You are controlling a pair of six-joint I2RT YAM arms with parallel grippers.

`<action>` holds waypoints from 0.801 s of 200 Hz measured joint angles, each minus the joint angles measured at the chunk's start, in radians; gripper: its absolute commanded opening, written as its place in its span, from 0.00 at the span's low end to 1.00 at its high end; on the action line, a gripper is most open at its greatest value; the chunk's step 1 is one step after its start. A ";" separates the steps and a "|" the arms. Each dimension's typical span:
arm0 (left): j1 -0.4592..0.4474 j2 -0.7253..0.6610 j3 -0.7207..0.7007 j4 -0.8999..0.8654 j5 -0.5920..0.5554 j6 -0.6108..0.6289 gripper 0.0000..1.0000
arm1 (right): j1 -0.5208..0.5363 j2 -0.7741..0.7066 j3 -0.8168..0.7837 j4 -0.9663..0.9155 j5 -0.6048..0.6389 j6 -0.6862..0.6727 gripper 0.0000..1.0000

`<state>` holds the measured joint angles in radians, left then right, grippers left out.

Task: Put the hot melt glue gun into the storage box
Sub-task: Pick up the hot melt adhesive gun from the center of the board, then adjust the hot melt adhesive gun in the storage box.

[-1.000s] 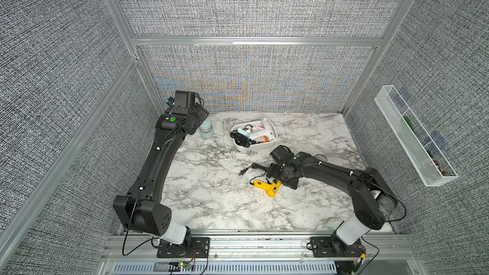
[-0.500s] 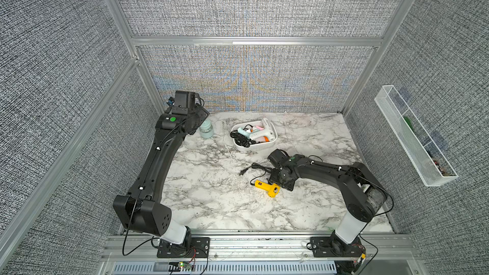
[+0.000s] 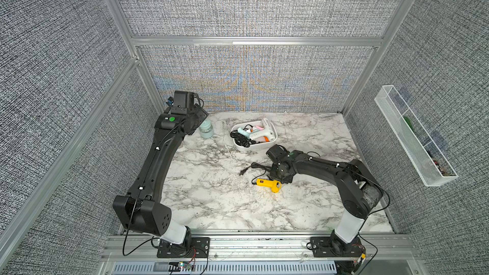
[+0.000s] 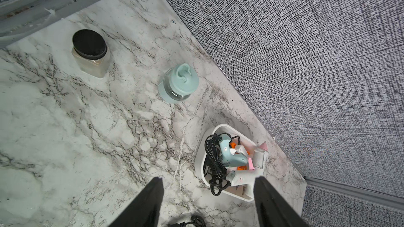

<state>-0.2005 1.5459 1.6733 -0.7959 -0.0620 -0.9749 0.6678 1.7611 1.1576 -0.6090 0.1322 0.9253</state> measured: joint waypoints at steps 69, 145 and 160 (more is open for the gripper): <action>-0.077 0.325 -0.099 0.188 0.339 -0.055 0.00 | -0.072 -0.116 0.201 -0.112 0.134 -0.156 0.14; -0.122 0.589 0.110 0.225 0.401 -0.080 0.00 | -0.130 -0.229 0.349 -0.215 0.232 -0.234 0.14; -0.127 0.627 0.148 0.224 0.401 -0.080 0.00 | -0.131 -0.235 0.369 -0.217 0.248 -0.249 0.14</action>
<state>-0.3271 2.1731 1.8210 -0.5720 0.3389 -1.0546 0.5365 1.5261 1.5269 -0.8265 0.3798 0.6758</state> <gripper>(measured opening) 0.069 0.403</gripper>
